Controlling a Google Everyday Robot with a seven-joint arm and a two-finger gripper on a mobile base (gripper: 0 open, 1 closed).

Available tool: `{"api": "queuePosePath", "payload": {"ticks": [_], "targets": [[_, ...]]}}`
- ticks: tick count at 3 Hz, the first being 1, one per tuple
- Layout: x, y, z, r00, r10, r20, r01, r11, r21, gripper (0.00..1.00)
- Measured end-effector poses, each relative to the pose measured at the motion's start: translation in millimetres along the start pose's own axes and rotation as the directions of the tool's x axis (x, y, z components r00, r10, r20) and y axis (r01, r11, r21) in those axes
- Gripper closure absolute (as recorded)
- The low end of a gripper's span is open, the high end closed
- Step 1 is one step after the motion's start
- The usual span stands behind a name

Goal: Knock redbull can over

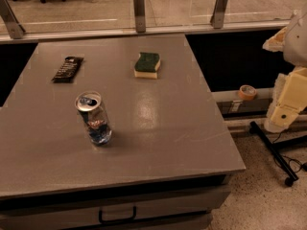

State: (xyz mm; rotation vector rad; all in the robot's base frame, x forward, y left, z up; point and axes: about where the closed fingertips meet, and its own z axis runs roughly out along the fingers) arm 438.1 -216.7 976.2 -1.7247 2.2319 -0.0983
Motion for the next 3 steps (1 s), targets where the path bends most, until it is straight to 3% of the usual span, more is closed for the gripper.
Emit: {"api": "queuePosePath", "payload": {"ticks": [1, 2, 3], "targets": [[-1, 0, -1, 1.000, -0.002, 0.003, 0.002, 1.0000, 0.003, 0.00], [-21, 8, 8, 0.995, -0.037, 0.090, 0.041, 0.9985, -0.037, 0.00], [-66, 32, 28, 0.951, -0.128, 0.281, 0.161, 0.9820, -0.099, 0.00]]}}
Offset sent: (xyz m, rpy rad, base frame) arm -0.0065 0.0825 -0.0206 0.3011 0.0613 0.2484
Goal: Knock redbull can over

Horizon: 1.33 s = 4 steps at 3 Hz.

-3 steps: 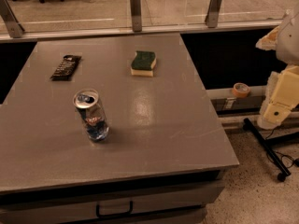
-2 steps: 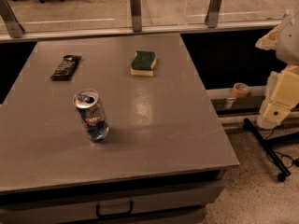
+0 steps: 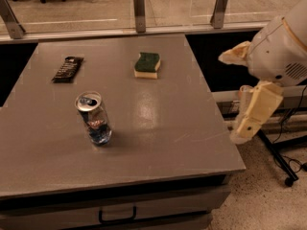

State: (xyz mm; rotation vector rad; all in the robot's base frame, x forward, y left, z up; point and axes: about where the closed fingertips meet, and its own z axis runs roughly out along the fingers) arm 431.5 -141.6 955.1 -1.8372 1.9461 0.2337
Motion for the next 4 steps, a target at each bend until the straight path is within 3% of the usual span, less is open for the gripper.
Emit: {"api": "queuePosePath", "payload": {"ticks": [1, 2, 3, 4], "targets": [[-37, 12, 37, 0.975, -0.065, 0.213, 0.079, 0.9950, -0.061, 0.00], [-73, 20, 69, 0.912, -0.034, 0.409, 0.084, 0.9909, -0.105, 0.00], [-87, 22, 64, 0.894, -0.025, 0.448, 0.084, 0.9902, -0.111, 0.00], [-86, 22, 64, 0.897, -0.028, 0.442, 0.085, 0.9902, -0.110, 0.00]]}}
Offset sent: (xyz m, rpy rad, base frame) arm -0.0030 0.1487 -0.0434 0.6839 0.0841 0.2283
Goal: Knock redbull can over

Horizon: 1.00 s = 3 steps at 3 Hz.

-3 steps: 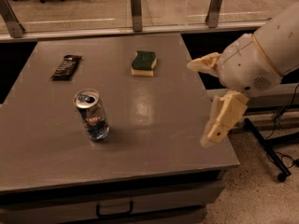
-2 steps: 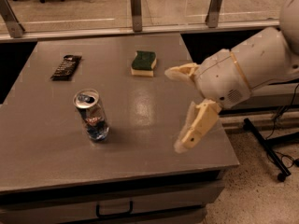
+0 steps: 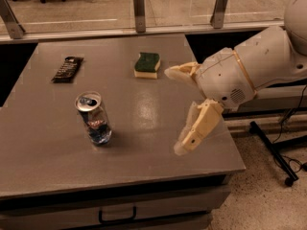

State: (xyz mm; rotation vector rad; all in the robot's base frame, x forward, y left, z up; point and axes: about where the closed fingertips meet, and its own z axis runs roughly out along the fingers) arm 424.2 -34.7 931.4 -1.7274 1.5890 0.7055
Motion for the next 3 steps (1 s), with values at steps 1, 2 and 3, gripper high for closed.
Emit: {"api": "queuePosePath", "payload": {"ticks": [1, 2, 3], "targets": [[-5, -4, 23, 0.997, 0.018, 0.072, -0.020, 0.9996, 0.020, 0.00], [-23, -16, 70, 0.980, 0.013, 0.200, -0.017, 0.9998, 0.014, 0.00], [-46, -25, 112, 0.956, -0.014, 0.294, 0.021, 0.9995, -0.024, 0.00]]}}
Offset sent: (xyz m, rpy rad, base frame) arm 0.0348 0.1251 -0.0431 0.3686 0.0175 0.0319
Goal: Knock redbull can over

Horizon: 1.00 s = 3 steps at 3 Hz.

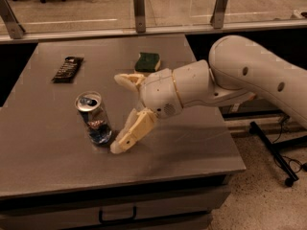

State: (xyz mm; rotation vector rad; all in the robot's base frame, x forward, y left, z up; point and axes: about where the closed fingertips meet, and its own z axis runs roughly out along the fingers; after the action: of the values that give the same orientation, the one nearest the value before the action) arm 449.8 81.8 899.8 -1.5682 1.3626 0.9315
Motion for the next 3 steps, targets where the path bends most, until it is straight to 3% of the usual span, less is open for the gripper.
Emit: {"api": "queuePosePath", "payload": {"ticks": [1, 2, 3], "targets": [[0, -7, 41, 0.998, -0.029, 0.053, 0.031, 0.9988, -0.038, 0.00], [4, -14, 64, 0.995, -0.055, 0.082, 0.060, 0.9966, -0.056, 0.17], [4, -19, 74, 0.994, -0.072, 0.086, 0.078, 0.9947, -0.067, 0.41]]}}
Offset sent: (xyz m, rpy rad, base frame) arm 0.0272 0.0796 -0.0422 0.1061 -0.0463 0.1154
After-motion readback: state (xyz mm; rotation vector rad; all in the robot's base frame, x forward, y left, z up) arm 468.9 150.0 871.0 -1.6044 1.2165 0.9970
